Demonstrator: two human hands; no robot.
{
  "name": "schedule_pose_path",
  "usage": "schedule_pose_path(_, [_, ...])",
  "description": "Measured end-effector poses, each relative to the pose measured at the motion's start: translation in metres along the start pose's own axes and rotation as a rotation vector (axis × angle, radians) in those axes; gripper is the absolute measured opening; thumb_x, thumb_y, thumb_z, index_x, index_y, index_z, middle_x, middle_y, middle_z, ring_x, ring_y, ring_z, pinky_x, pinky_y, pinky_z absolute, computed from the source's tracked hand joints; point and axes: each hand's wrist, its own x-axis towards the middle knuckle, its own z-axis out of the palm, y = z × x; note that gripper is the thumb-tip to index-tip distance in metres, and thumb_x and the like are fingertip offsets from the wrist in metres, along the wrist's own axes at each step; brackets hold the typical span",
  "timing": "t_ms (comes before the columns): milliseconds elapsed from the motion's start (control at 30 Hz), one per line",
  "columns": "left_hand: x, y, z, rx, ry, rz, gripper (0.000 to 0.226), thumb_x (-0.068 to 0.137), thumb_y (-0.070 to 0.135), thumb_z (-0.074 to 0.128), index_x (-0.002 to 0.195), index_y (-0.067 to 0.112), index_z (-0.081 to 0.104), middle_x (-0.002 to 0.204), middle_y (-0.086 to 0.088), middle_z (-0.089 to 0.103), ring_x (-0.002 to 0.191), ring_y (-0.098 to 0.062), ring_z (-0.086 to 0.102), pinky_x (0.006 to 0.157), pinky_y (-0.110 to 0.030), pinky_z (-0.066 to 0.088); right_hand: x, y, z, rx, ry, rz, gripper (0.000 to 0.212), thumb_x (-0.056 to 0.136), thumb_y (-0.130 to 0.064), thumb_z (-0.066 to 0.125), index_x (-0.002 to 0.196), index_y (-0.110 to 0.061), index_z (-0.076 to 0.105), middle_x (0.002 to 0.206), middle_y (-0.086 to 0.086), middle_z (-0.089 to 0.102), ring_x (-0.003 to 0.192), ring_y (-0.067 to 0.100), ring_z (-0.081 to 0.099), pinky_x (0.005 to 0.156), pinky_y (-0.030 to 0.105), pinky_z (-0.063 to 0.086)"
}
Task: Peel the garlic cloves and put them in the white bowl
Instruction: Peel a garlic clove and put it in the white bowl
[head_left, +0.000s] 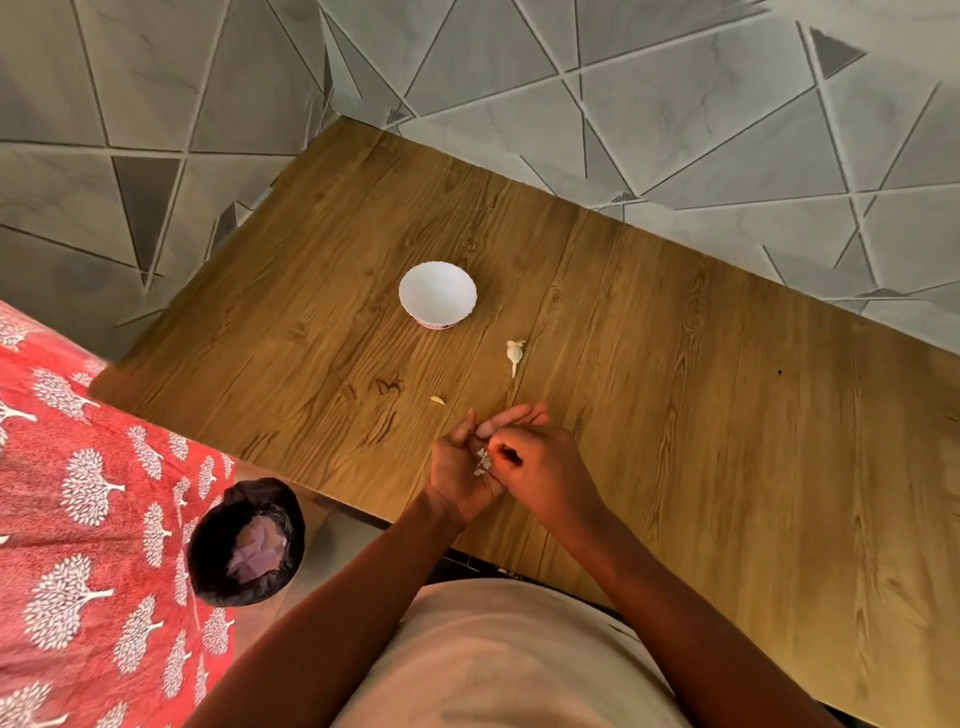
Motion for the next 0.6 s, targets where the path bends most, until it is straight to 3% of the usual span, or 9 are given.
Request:
schedule_pose_path(167, [0.004,0.000,-0.007,0.015,0.010,0.019,0.073,0.103,0.042,0.034,0.154,-0.009,0.029,0.164,-0.027,0.024,0.155,-0.035,0.020,0.128,-0.047,0.013,0.005,0.003,0.003,0.064,-0.035,0.069,0.025,0.076,-0.005,0.080,0.077,-0.014,0.057,0.074,0.000,0.061,0.075,0.024,0.058,0.068,0.041,0.051])
schedule_pose_path(233, [0.003,0.000,-0.004,0.008,-0.022,0.017,0.070,0.103,0.041,0.035,0.148,-0.012,0.039,0.156,-0.029,0.039,0.147,-0.036,0.038,0.125,-0.045,0.026,0.004,0.002,0.001,0.109,-0.047,0.090,0.020,0.078,0.000,0.077,0.083,-0.014,0.063,0.081,-0.001,0.065,0.083,0.022,0.061,0.069,0.041,0.054])
schedule_pose_path(300, [0.000,0.000,-0.001,-0.005,-0.018,0.031,0.063,0.101,0.038,0.036,0.121,-0.013,0.067,0.127,-0.029,0.066,0.115,-0.034,0.068,0.103,-0.039,0.054,0.002,0.003,-0.005,0.204,-0.025,0.151,0.023,0.079,0.005,0.073,0.090,-0.015,0.068,0.089,-0.002,0.070,0.087,0.014,0.069,0.072,0.033,0.058])
schedule_pose_path(333, [-0.002,0.001,-0.001,-0.026,-0.030,0.052,0.063,0.101,0.037,0.034,0.113,-0.012,0.071,0.118,-0.028,0.070,0.104,-0.034,0.073,0.092,-0.038,0.059,0.000,0.005,-0.008,0.258,0.004,0.208,0.025,0.081,0.007,0.072,0.093,-0.015,0.070,0.091,-0.003,0.072,0.087,0.008,0.071,0.073,0.028,0.059])
schedule_pose_path(367, [-0.002,0.003,-0.003,-0.066,-0.033,0.072,0.064,0.103,0.037,0.032,0.115,-0.013,0.070,0.122,-0.030,0.068,0.105,-0.036,0.072,0.091,-0.040,0.060,-0.002,0.009,-0.011,0.306,0.046,0.279,0.026,0.082,0.008,0.073,0.096,-0.013,0.071,0.091,-0.005,0.074,0.087,0.004,0.072,0.075,0.024,0.059])
schedule_pose_path(467, [-0.006,0.011,-0.010,-0.139,-0.019,0.110,0.064,0.102,0.035,0.031,0.130,-0.016,0.058,0.145,-0.032,0.052,0.133,-0.042,0.055,0.109,-0.047,0.047,-0.009,0.026,-0.014,0.379,0.173,0.467,0.027,0.080,0.007,0.078,0.099,-0.012,0.073,0.090,-0.007,0.076,0.085,0.004,0.073,0.076,0.020,0.058])
schedule_pose_path(600, [-0.013,0.017,-0.015,-0.160,0.002,0.167,0.064,0.101,0.034,0.030,0.125,-0.016,0.062,0.145,-0.031,0.052,0.134,-0.042,0.055,0.109,-0.047,0.045,-0.010,0.049,-0.004,0.317,0.171,0.526,0.029,0.085,0.013,0.068,0.102,-0.009,0.076,0.093,-0.003,0.075,0.087,-0.003,0.070,0.077,0.012,0.054])
